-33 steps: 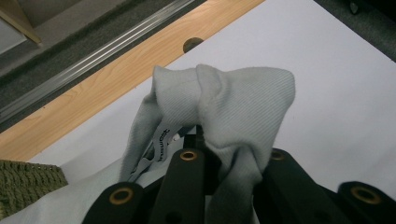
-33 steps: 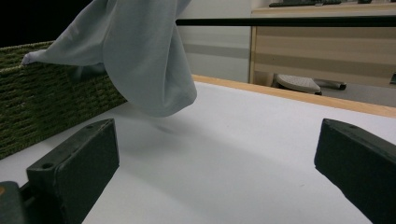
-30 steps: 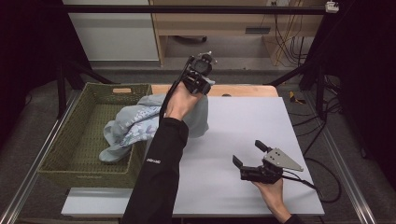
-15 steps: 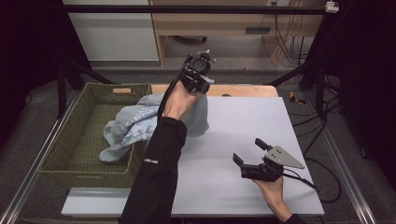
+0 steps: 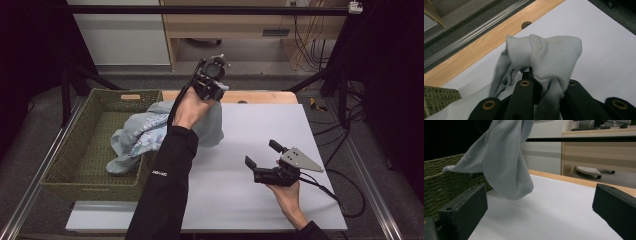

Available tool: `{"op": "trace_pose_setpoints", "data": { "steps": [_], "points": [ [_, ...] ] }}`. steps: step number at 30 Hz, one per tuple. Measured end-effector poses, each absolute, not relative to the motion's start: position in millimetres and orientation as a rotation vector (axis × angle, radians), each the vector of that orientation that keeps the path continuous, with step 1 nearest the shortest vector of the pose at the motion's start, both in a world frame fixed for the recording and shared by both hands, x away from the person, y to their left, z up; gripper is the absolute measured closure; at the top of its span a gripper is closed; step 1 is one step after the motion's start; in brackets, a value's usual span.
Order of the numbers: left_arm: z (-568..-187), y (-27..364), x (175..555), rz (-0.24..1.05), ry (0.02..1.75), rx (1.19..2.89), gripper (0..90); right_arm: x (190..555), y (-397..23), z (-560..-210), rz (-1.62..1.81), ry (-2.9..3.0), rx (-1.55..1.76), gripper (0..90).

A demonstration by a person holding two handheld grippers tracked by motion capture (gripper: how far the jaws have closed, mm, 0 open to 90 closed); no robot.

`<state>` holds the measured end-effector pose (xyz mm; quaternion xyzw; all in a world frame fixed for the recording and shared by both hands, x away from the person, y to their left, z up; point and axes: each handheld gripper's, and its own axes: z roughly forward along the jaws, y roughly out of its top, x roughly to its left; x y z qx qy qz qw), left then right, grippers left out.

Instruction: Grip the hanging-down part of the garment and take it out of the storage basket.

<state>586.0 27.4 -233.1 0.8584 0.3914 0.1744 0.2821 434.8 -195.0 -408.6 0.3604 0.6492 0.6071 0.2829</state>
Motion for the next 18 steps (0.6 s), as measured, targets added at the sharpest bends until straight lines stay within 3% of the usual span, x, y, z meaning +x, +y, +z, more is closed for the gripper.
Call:
{"op": "trace_pose_setpoints", "data": {
  "steps": [18],
  "points": [
    [-230.7,32.7,583.8,0.467,1.037,2.294,83.1,458.1,-160.3,-392.2,1.652,1.767,0.933,0.5]
  ]
}}
